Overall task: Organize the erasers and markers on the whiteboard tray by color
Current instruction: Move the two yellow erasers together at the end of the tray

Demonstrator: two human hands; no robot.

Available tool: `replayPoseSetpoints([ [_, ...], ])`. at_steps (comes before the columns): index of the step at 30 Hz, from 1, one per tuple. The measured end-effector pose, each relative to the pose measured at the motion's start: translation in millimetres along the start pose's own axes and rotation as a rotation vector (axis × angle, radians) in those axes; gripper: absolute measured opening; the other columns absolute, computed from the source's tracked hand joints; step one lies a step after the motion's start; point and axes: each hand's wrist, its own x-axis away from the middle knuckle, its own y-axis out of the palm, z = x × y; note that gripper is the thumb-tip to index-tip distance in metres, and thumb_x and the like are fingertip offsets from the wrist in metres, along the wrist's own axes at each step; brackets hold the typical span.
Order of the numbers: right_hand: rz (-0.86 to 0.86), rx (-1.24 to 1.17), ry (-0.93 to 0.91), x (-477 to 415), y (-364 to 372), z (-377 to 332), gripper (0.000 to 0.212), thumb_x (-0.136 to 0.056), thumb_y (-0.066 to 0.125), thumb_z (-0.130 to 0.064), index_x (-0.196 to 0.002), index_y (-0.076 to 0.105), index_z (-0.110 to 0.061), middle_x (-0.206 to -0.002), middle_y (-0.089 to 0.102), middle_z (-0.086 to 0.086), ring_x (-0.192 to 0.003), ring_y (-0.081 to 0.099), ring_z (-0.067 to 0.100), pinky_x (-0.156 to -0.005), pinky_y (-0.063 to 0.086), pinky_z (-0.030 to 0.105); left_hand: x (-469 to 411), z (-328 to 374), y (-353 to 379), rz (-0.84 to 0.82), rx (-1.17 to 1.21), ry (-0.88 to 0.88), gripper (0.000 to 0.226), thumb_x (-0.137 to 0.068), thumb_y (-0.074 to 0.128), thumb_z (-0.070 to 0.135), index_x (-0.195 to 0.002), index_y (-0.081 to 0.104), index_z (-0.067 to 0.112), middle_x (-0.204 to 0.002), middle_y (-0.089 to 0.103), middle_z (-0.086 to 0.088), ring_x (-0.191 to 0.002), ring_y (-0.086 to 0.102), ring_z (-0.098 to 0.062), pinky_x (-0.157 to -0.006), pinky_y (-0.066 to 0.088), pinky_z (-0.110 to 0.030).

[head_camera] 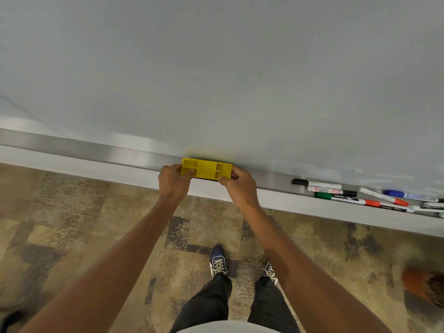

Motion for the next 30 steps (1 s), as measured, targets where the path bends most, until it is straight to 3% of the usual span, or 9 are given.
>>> replayPoseSetpoints([
  [4, -0.003, 0.026, 0.011, -1.8, 1.6, -1.1, 0.014, -0.08, 0.07, -0.026, -0.09, 0.074, -0.017, -0.084, 0.074, 0.006, -0.08, 0.068, 0.022, -0.068, 0.052, 0.035, -0.8, -1.5, -0.3, -0.029, 0.03, -0.012, 0.033, -0.094, 0.065, 0.033, -0.115, 0.07, 0.008, -0.108, 0.068, -0.021, -0.094, 0.07, -0.037, -0.088, 0.056, -0.05],
  [8, -0.02, 0.018, 0.017, -3.3, 0.8, -2.9, 0.012, -0.081, 0.07, -0.026, -0.089, 0.075, -0.018, -0.085, 0.074, 0.008, -0.08, 0.067, 0.023, -0.063, 0.046, 0.029, 3.0, -1.1, -0.9, -0.035, 0.024, 0.029, 0.009, -0.095, 0.063, 0.029, -0.093, 0.062, 0.02, -0.098, 0.07, -0.02, -0.085, 0.071, -0.034, -0.082, 0.058, -0.049],
  [11, -0.048, 0.045, 0.008, -1.9, -0.6, -3.1, 0.01, -0.081, 0.07, -0.026, -0.082, 0.071, -0.016, -0.078, 0.07, 0.011, -0.068, 0.061, 0.025, -0.06, 0.042, 0.03, 3.9, -4.6, -1.5, -0.033, 0.019, 0.041, 0.007, -0.096, 0.063, 0.026, -0.094, 0.06, 0.02, -0.101, 0.071, -0.016, -0.076, 0.073, -0.029, -0.081, 0.059, -0.046],
  [13, -0.032, 0.049, -0.008, 1.4, -6.6, 0.4, 0.022, -0.08, 0.07, -0.025, -0.064, 0.058, -0.017, -0.062, 0.05, 0.008, -0.056, 0.043, 0.019, -0.056, 0.033, 0.031, 8.2, -4.2, 0.1, -0.033, 0.021, 0.045, 0.011, -0.096, 0.063, 0.025, -0.103, 0.064, 0.017, -0.114, 0.065, -0.015, -0.077, 0.072, -0.028, -0.085, 0.057, -0.045],
  [15, -0.005, 0.065, -0.033, 5.1, -14.1, 4.3, 0.04, -0.081, 0.07, -0.025, -0.06, 0.037, -0.017, -0.062, 0.034, 0.0, -0.056, 0.032, 0.016, -0.056, 0.027, 0.03, 12.6, -3.7, 3.3, -0.034, -0.002, 0.052, 0.038, -0.096, 0.063, 0.025, -0.131, 0.058, 0.009, -0.134, 0.052, -0.017, -0.087, 0.072, -0.031, -0.09, 0.055, -0.046],
  [18, 0.019, 0.134, -0.045, 9.1, -19.7, 8.3, 0.031, -0.082, 0.067, -0.025, -0.072, 0.041, -0.011, -0.077, 0.041, 0.003, -0.066, 0.039, 0.019, -0.062, 0.033, 0.033, 17.9, -5.4, 5.4, 0.012, -0.02, 0.085, 0.05, -0.095, 0.063, 0.021, -0.14, 0.049, 0.007, -0.141, 0.044, -0.016, -0.103, 0.066, -0.035, -0.095, 0.051, -0.042],
  [20, 0.049, 0.141, -0.049, 14.0, -29.2, 12.9, 0.02, -0.084, 0.066, -0.025, -0.09, 0.058, -0.008, -0.094, 0.054, 0.004, -0.082, 0.053, 0.021, -0.073, 0.045, 0.035, 27.2, -2.1, 9.9, 0.033, -0.029, 0.125, 0.048, -0.094, 0.062, 0.02, -0.14, 0.049, 0.01, -0.141, 0.044, -0.013, -0.093, 0.065, -0.029, -0.088, 0.046, -0.035],
  [23, 0.111, 0.165, -0.113, 20.8, -47.8, 22.1, 0.033, -0.088, 0.065, -0.022, -0.117, 0.062, -0.007, -0.115, 0.058, 0.007, -0.104, 0.058, 0.024, -0.09, 0.049, 0.036, 44.2, 7.7, 23.9, 0.029, -0.031, 0.219, 0.044, -0.095, 0.062, 0.019, -0.137, 0.051, 0.011, -0.14, 0.045, -0.01, -0.076, 0.061, -0.017, -0.081, 0.044, -0.031],
  [30, 0.245, 0.239, -0.31, 38.5, -101.5, 49.8, 0.041, -0.092, 0.062, -0.016, -0.133, 0.056, -0.013, -0.123, 0.057, 0.004, -0.107, 0.057, 0.021, -0.09, 0.052, 0.042, 86.8, 41.3, 72.4, 0.038, -0.075, 0.372, 0.035, -0.094, 0.063, 0.02, -0.128, 0.056, 0.014, -0.135, 0.049, -0.007, -0.074, 0.059, -0.015, -0.072, 0.04, -0.032],
])
